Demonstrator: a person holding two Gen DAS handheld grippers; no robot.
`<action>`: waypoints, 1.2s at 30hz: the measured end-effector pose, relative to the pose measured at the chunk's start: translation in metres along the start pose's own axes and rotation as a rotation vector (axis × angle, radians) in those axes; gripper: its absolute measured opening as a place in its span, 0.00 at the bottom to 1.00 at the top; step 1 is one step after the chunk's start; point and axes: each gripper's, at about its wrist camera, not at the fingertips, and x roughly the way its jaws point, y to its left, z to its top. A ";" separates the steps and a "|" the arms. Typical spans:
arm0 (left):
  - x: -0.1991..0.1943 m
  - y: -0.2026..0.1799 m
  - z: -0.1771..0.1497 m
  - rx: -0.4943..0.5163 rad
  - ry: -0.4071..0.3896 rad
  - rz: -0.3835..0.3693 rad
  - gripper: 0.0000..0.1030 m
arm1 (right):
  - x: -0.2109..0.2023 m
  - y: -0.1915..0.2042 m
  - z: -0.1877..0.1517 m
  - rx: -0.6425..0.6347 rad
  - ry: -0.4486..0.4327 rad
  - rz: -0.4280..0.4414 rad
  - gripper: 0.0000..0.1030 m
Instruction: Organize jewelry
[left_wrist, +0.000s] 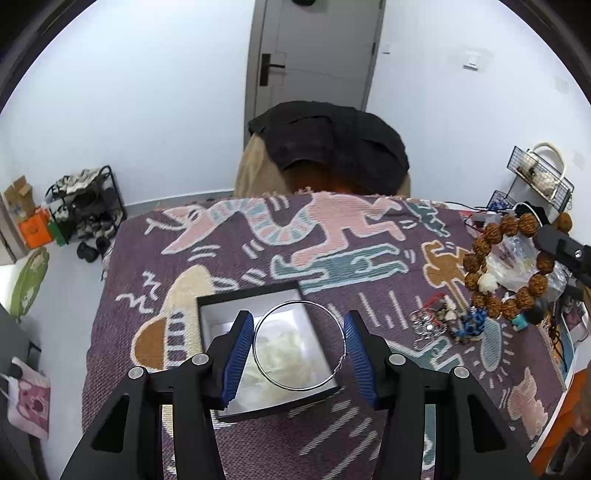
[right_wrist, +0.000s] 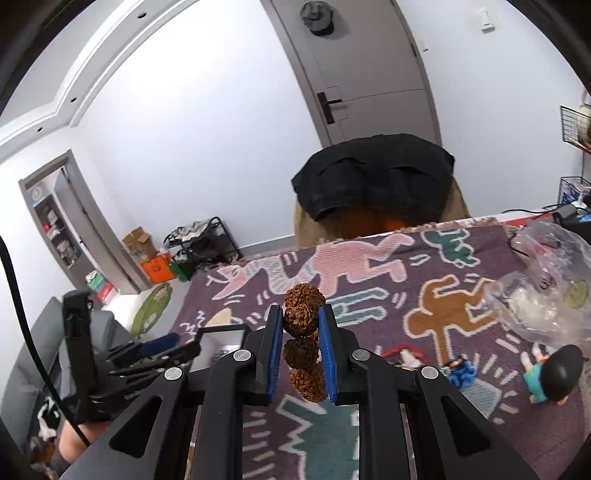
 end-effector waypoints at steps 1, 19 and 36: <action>0.002 0.004 -0.001 -0.006 0.003 0.001 0.51 | 0.003 0.004 0.000 -0.006 0.002 0.005 0.20; -0.012 0.081 -0.016 -0.128 -0.020 0.050 0.84 | 0.076 0.084 -0.012 -0.066 0.113 0.149 0.20; -0.017 0.071 -0.013 -0.108 -0.029 0.041 0.84 | 0.087 0.057 -0.023 -0.015 0.171 0.115 0.52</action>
